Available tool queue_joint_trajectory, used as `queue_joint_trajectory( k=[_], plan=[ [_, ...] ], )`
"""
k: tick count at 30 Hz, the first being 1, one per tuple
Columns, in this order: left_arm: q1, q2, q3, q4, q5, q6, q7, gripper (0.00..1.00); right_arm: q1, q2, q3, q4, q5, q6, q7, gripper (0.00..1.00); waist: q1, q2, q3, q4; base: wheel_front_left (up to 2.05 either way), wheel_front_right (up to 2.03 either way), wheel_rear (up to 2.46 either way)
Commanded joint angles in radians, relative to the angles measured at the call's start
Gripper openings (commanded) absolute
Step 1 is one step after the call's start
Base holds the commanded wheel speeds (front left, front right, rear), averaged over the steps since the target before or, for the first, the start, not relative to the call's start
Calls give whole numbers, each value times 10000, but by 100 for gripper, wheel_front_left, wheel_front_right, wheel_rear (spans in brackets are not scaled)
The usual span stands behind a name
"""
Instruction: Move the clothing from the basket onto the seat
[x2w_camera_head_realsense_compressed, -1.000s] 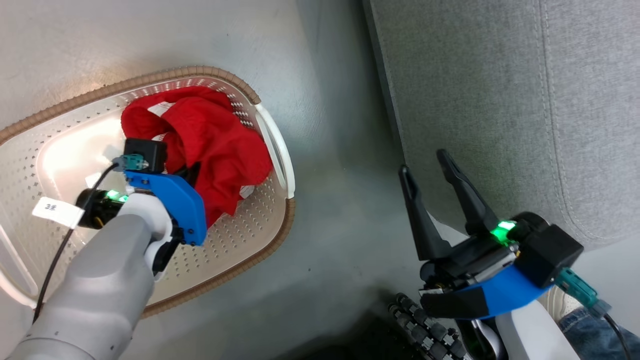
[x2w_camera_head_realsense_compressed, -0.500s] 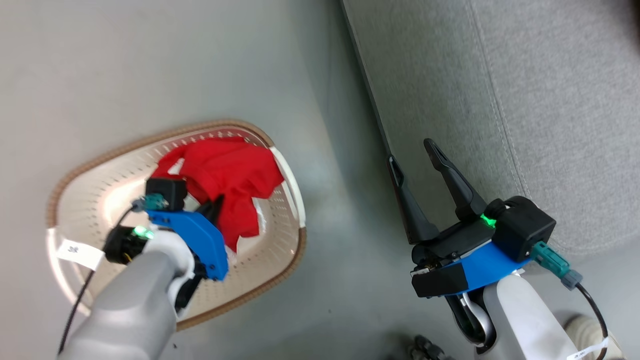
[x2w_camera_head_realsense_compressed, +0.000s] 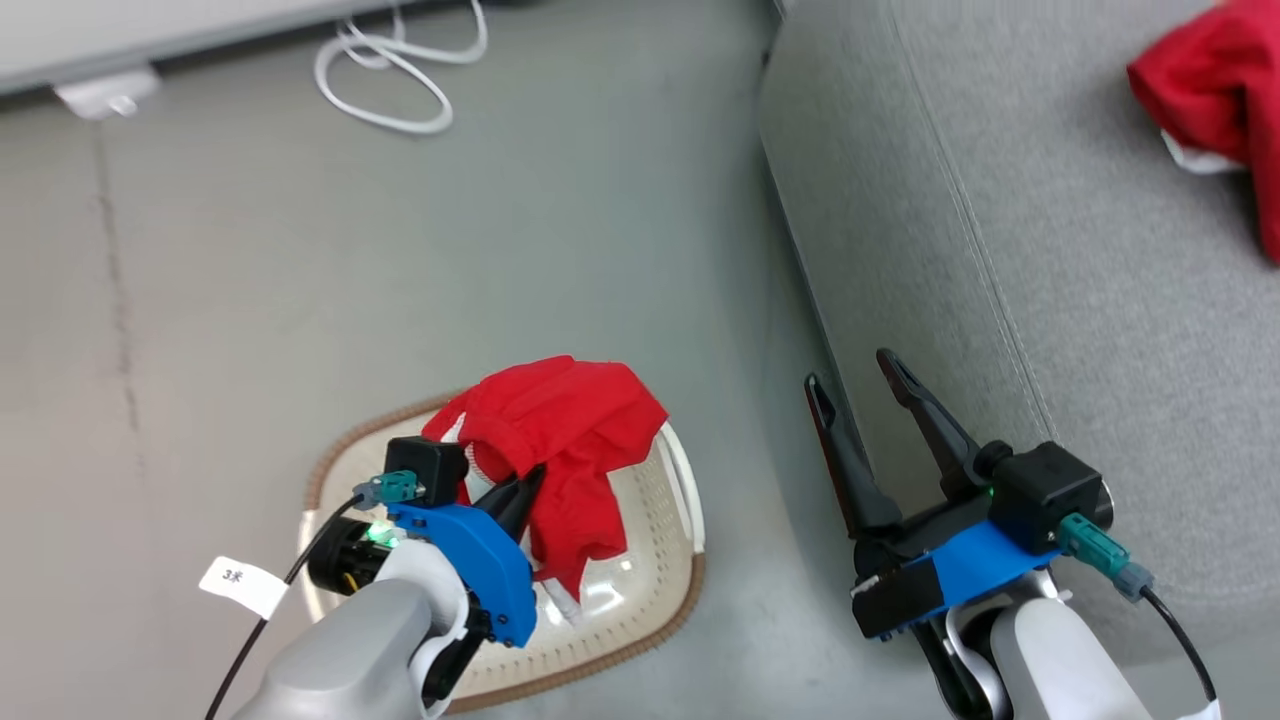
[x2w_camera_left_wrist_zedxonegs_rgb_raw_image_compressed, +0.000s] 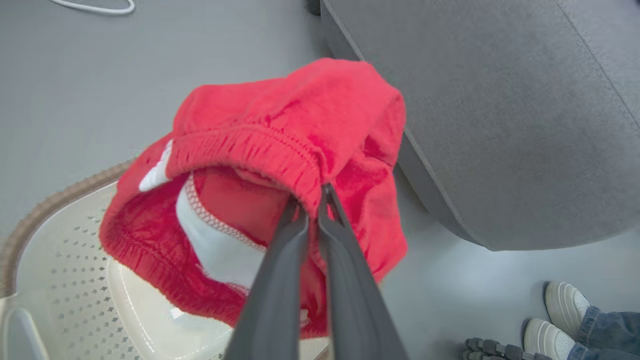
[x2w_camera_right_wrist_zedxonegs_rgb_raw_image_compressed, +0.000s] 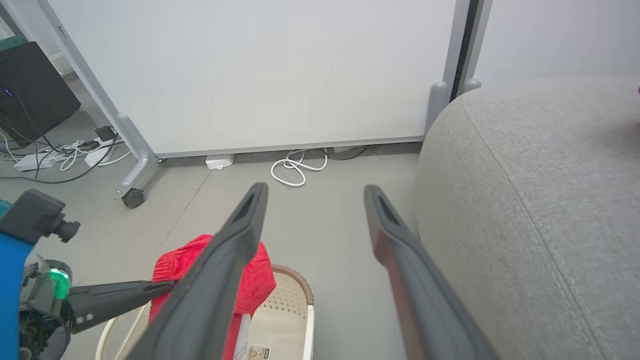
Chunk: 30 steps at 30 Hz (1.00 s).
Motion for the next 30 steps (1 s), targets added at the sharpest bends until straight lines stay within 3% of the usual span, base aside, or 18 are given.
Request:
queue_joint_trajectory(
  k=[1,12,30],
  plan=[
    [55,-53,-110,-141,-65,-15,-188,0,229,-22,-66,-8,-58,3,119,100,2,-1,-1003,702,0,0,0],
    [-224,-180,-323,-689,-91,-17,-905,0,884,-21,-52,-341,-144,5,652,100,2,-1,-2381,1242,0,0,0],
    [-1389,-558,61,-1680,884,-15,-969,0,1059,-21,337,-388,22,5,1057,100,2,-1,-3102,1672,0,0,0]
  ],
)
